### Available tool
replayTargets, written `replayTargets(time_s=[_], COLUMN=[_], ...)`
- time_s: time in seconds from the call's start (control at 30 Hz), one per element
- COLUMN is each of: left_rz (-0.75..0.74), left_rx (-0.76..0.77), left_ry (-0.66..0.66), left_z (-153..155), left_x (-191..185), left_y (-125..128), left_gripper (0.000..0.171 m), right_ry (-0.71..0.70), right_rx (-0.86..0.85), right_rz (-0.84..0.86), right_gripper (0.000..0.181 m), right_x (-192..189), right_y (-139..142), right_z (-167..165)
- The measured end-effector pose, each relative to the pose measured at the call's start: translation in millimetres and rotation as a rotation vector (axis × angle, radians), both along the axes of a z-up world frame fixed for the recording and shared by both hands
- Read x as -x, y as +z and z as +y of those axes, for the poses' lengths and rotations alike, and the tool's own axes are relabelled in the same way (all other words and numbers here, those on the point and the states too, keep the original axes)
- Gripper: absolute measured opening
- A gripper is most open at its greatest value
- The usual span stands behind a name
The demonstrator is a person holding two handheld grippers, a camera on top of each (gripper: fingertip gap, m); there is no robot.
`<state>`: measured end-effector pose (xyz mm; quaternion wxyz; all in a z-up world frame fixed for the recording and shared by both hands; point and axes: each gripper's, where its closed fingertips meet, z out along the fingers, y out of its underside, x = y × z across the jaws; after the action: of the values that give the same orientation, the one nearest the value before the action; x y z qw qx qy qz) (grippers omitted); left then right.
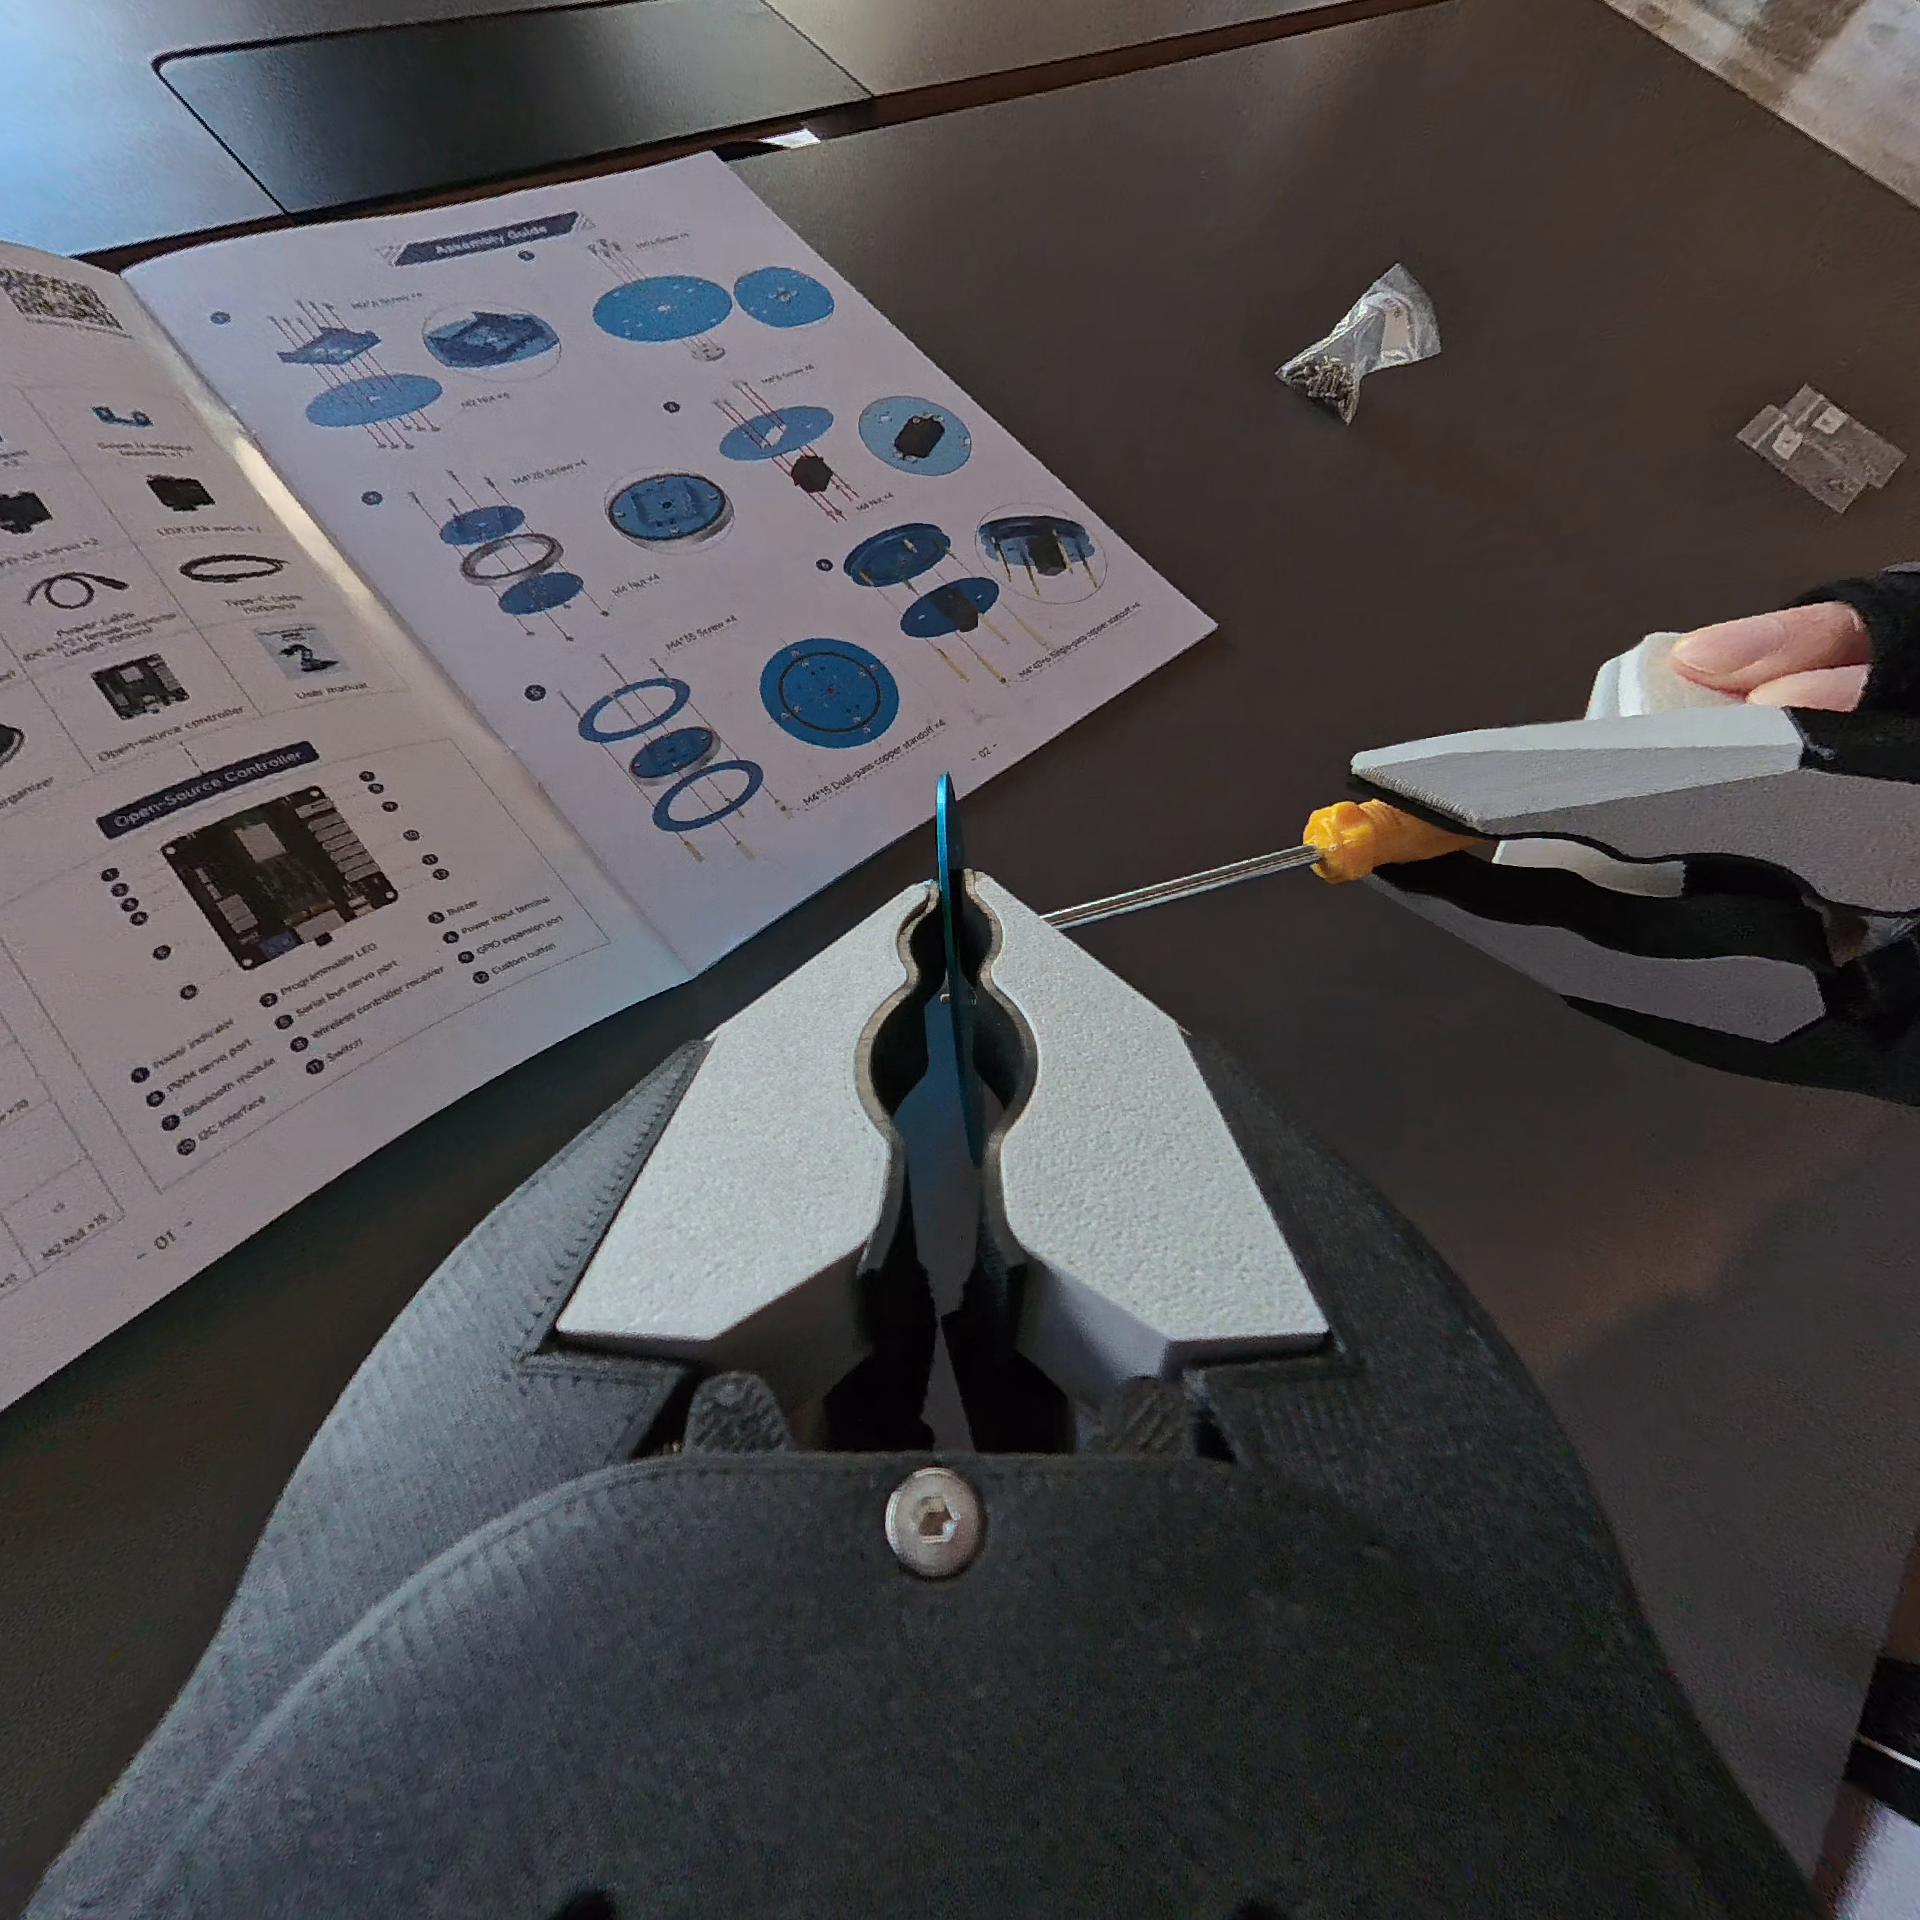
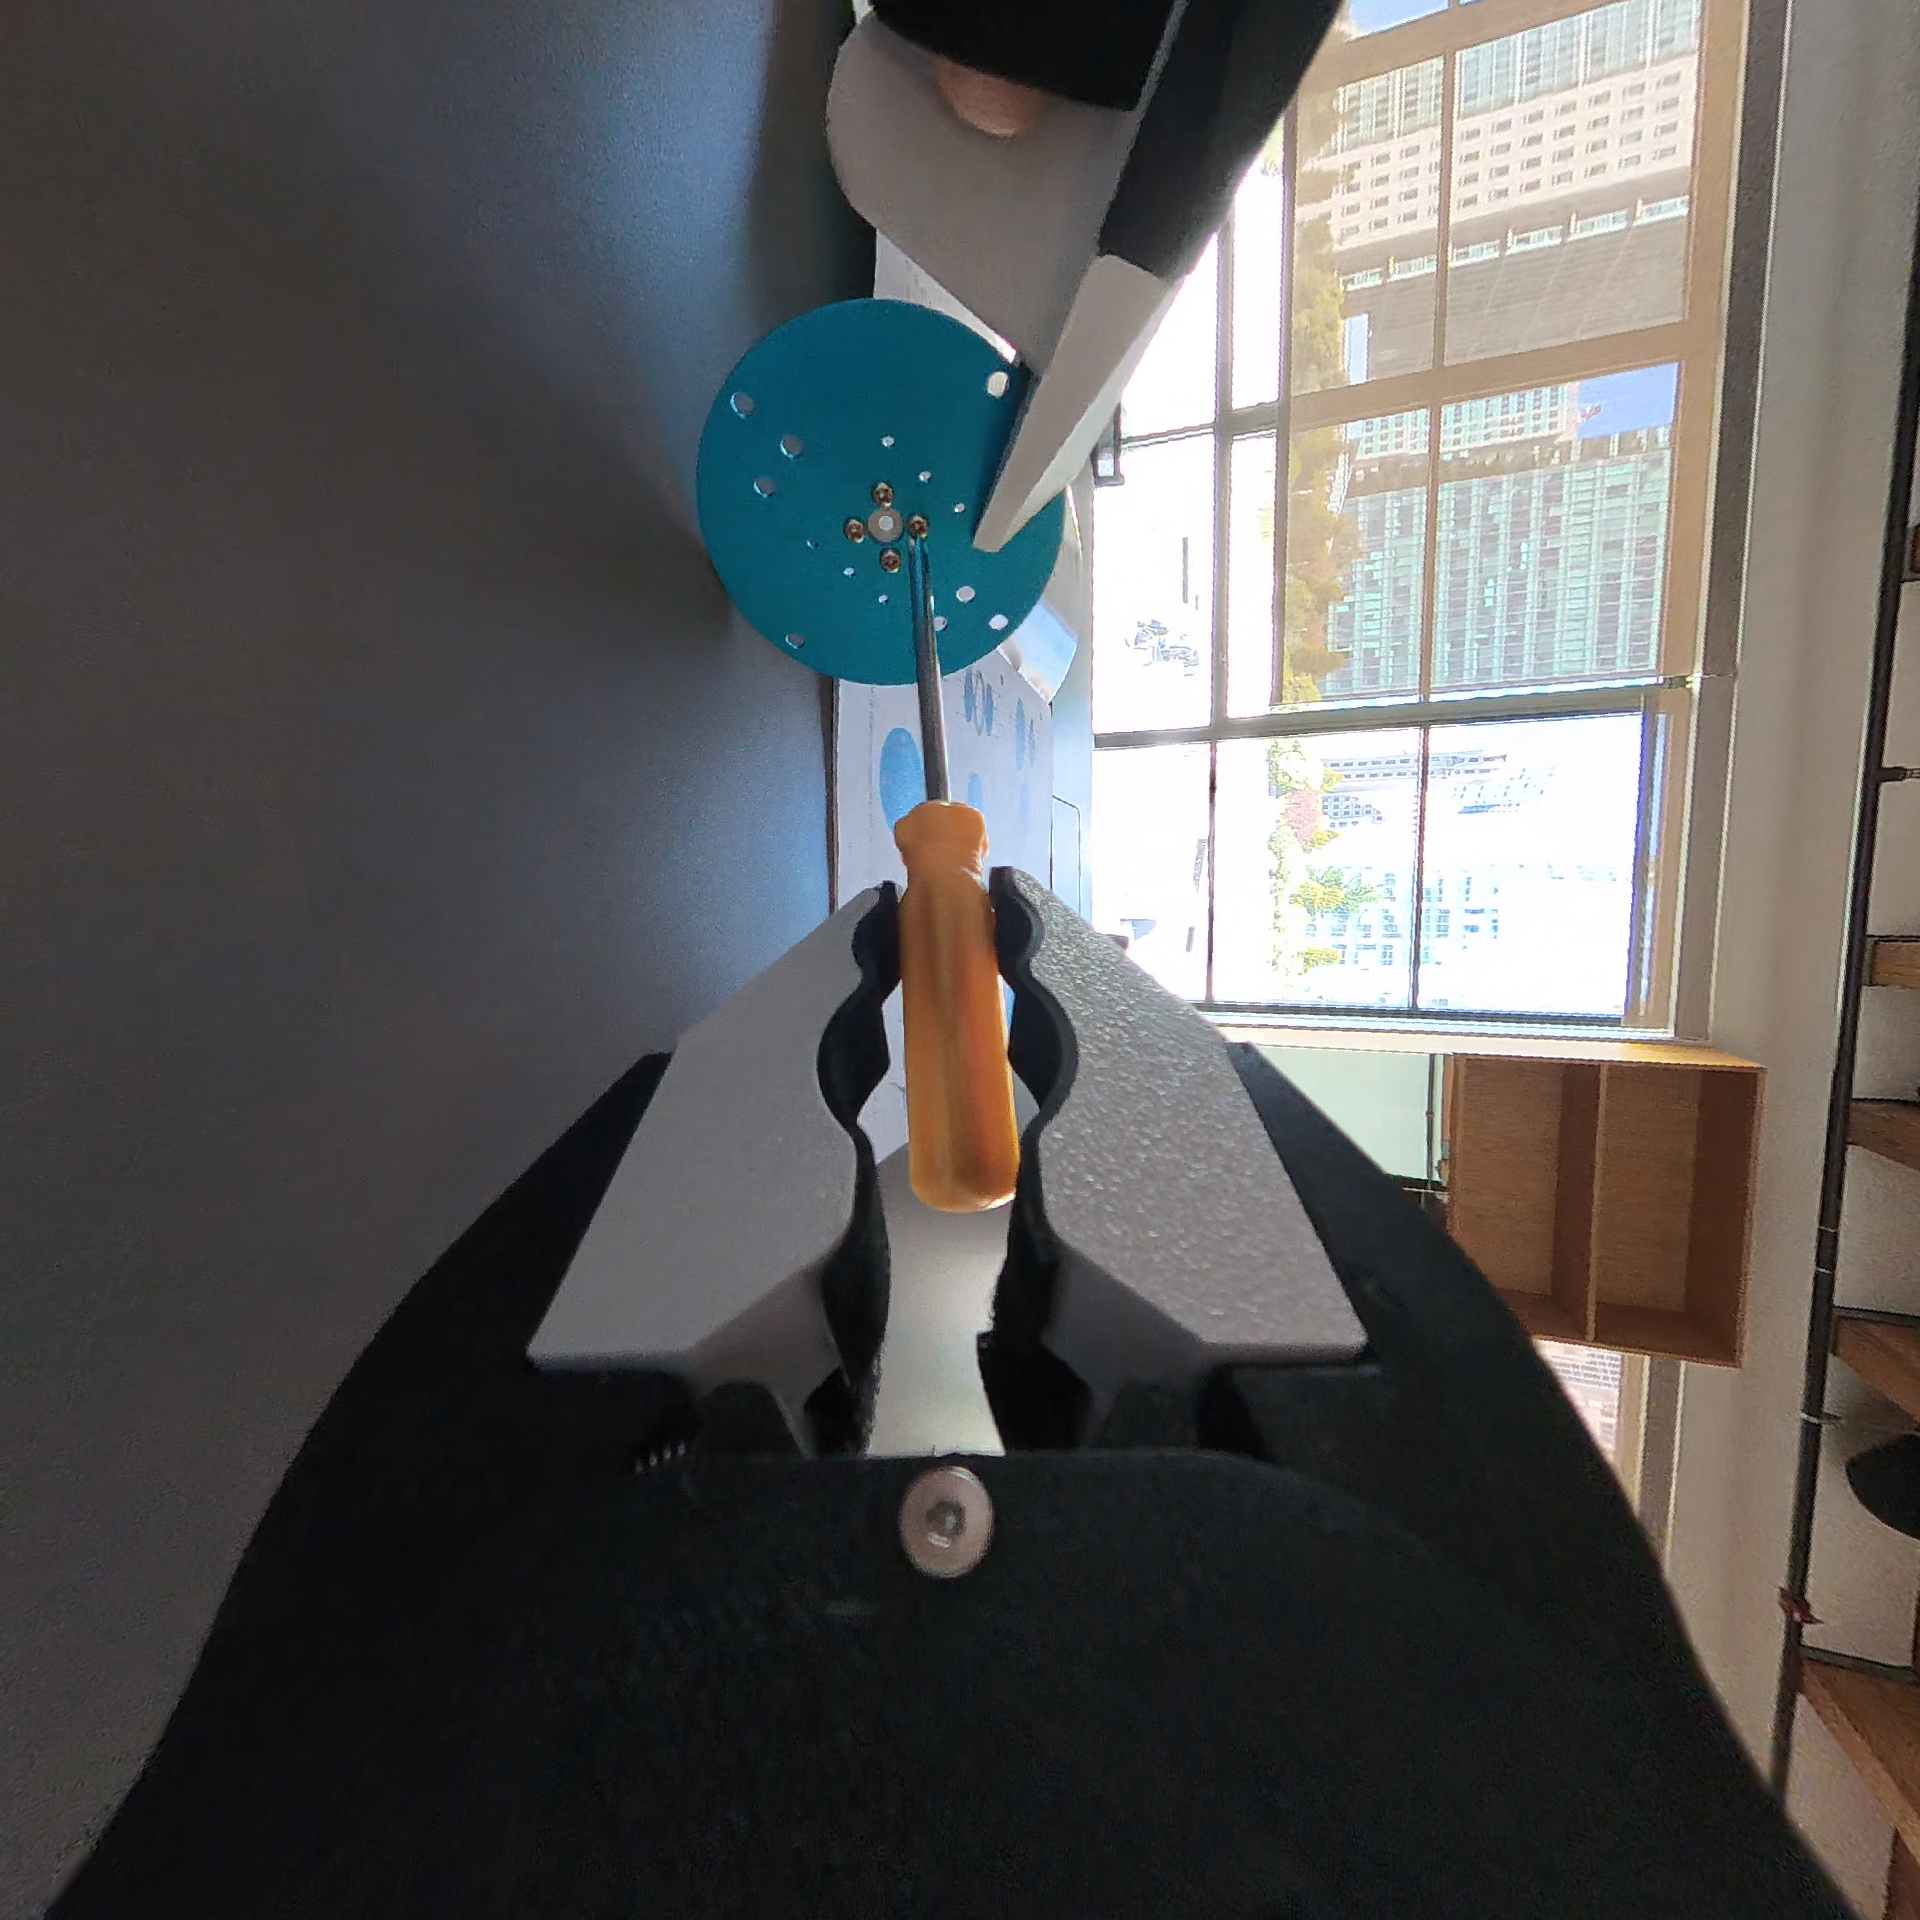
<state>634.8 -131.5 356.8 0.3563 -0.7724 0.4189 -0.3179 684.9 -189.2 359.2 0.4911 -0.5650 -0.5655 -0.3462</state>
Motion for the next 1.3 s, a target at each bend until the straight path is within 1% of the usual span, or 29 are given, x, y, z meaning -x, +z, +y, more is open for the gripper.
replayTargets(time_s=[0.53, 0.67, 0.77, 1.03, 1.1, 1.23, 1.3], left_rz=[0.011, 0.025, 0.046, 0.070, 0.073, 0.089, 0.089], left_rx=[-0.015, -0.018, -0.033, -0.067, -0.061, -0.096, -0.112], left_ry=[0.000, 0.006, 0.014, 0.062, 0.083, 0.136, 0.149], left_z=[-1.1, -1.5, -2.4, 2.6, 4.8, 10.0, 10.7], left_x=[-1.3, -2.2, -3.5, -2.9, -2.3, -1.1, -0.7], left_y=[0.3, 0.3, 0.5, 0.9, 1.0, 1.4, 1.5], left_gripper=[0.000, 0.000, 0.000, 0.000, 0.000, 0.000, 0.000], right_ry=[-0.009, -0.017, -0.079, -0.203, -0.253, -0.292, -0.313], right_rx=[-0.025, -0.042, -0.056, -0.039, -0.038, 0.006, 0.038], right_rz=[-0.049, -0.107, -0.209, -0.201, -0.216, -0.241, -0.226], right_gripper=[0.017, 0.017, 0.017, 0.017, 0.017, 0.017, 0.016], right_x=[0.2, 1.0, -7.6, -8.5, -8.7, -1.1, 1.0], right_y=[1.8, 3.2, 5.5, 6.6, 7.0, 6.0, 7.2], right_z=[-0.1, -1.7, 3.0, 6.0, 6.9, 6.4, 6.1])
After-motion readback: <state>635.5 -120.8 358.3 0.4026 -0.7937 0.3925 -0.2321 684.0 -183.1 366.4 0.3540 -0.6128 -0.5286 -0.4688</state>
